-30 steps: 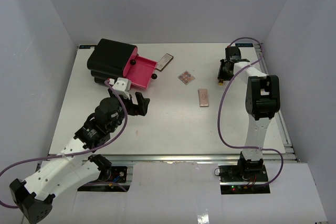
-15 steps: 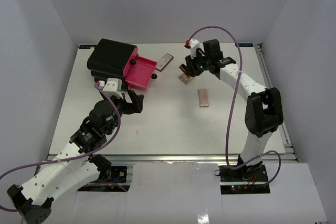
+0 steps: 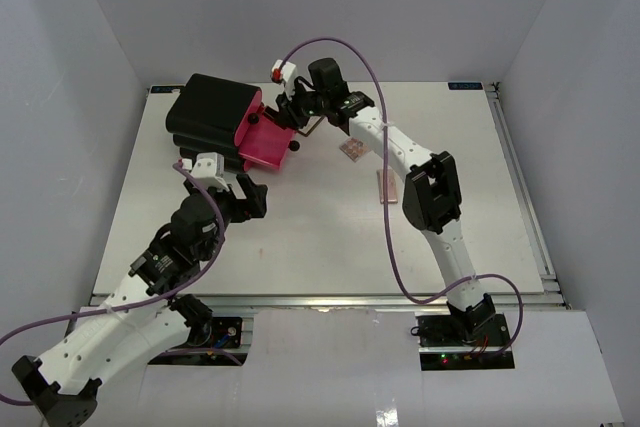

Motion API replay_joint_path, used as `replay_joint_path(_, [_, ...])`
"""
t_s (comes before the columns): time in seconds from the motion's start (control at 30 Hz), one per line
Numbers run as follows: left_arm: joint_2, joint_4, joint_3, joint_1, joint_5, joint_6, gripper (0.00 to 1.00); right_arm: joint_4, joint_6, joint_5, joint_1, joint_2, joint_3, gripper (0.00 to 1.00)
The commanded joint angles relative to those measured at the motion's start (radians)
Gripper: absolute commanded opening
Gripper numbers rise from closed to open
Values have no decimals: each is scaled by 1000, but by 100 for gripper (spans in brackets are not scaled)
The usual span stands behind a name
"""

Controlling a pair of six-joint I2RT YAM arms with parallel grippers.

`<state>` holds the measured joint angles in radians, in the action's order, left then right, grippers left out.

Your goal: Organize the makeup

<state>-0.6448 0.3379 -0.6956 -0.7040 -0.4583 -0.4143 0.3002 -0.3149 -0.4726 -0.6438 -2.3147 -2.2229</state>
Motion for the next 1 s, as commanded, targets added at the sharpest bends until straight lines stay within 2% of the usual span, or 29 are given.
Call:
replay_joint_path(0.0, [43,41,-9,1,-67,-56,98,-110,42,43,-1,-38,-57,14])
replay_joint_path(0.2, [21,49,-13,3,-80,-64,98,-168,30,74,-11,-77,-27,25])
replay_joint_path(0.37, [-9,49,-5,1,-81,-72,98,-182,0,103,-15,-76,9,50])
replay_joint_path(0.5, [-51,44,14,11,-110,-96,98,-175,-4,121,-14,-29,36,62])
replay_joint_path(0.57, [-73,46,17,47,-90,-106,98,-163,6,109,-10,15,49,63])
replay_joint_path(0.67, [-123,40,6,164,10,-103,98,-120,32,66,13,128,87,69])
replay_joint_path(0.73, [-188,18,0,260,114,-86,98,-78,30,-45,53,228,194,74])
replay_joint_path(0.8, [-260,7,-18,370,244,-69,97,-73,28,-237,114,343,287,82])
replay_joint_path(0.87, [-324,0,-31,465,359,-56,97,-62,27,-465,170,431,448,87])
replay_joint_path(0.97, [-409,4,-52,591,487,-26,96,-26,-12,-592,242,556,600,89])
